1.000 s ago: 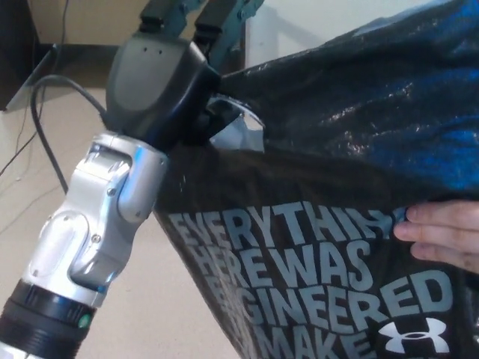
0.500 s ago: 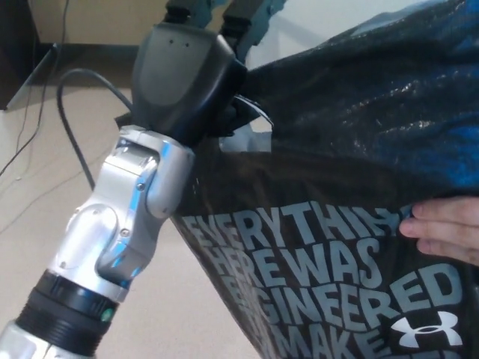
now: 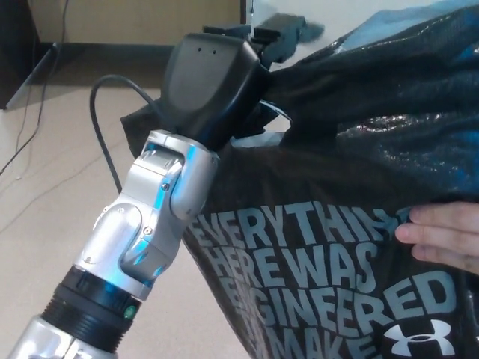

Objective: A person is holding a plastic bag and the robot extends its left hand to grab the bag by hooking its thumb into the holes at the top and brings its hand down by its side. Then it extends its arm again to hand the plastic bag back to the person.

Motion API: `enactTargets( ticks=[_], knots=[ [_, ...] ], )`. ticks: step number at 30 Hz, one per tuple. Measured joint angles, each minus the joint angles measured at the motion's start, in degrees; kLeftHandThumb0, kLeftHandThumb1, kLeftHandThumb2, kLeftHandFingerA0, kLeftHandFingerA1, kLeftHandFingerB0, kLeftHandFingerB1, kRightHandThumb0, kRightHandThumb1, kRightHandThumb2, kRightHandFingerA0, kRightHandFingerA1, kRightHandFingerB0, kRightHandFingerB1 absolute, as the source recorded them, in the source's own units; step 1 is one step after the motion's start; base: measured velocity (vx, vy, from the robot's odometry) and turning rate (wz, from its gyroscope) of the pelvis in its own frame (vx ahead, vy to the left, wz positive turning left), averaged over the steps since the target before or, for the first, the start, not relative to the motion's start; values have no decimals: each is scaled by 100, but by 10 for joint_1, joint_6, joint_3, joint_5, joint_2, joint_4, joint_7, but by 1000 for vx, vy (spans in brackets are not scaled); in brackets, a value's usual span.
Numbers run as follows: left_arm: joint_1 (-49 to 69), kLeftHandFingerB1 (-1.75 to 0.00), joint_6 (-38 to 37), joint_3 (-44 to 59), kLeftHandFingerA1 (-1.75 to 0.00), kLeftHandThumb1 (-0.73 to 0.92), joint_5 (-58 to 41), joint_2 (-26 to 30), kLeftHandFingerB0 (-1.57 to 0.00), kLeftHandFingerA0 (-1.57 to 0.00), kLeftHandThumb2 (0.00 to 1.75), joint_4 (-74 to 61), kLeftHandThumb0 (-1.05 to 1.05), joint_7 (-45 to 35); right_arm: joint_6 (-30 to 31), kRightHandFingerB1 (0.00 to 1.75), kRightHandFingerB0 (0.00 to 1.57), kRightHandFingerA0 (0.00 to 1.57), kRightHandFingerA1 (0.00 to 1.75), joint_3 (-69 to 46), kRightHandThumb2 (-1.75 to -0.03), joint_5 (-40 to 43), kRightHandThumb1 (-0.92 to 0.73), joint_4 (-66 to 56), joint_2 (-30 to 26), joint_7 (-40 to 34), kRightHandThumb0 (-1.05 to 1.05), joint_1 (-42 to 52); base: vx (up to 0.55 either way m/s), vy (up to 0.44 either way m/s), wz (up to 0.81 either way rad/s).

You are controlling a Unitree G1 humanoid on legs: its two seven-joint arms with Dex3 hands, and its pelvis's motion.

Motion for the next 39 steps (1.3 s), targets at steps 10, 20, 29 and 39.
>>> enactTargets(
  ticks=[10,20,29,39],
  knots=[
    [1,-151,-29,17,-175,77,-21,0,-62,-82,65,4,-10,36,1,39,16,29,45,1,-80,0,-61,1,0,2,-53,0,0,0,0],
    [30,-148,-75,50,-175,73,-49,13,-69,-87,76,4,-10,76,2,29,21,40,37,1,-62,0,-74,1,0,3,-47,0,0,0,0],
    [72,-139,-126,100,-174,75,-73,78,-71,-84,71,5,-7,92,2,40,15,36,49,5,-83,-5,-61,5,0,3,-55,-4,0,0,0],
    [120,-139,-174,160,-173,68,-97,142,-73,-84,85,23,-7,108,1,30,21,46,40,4,-62,-10,-74,5,0,1,-46,-4,0,0,0]
  ],
)
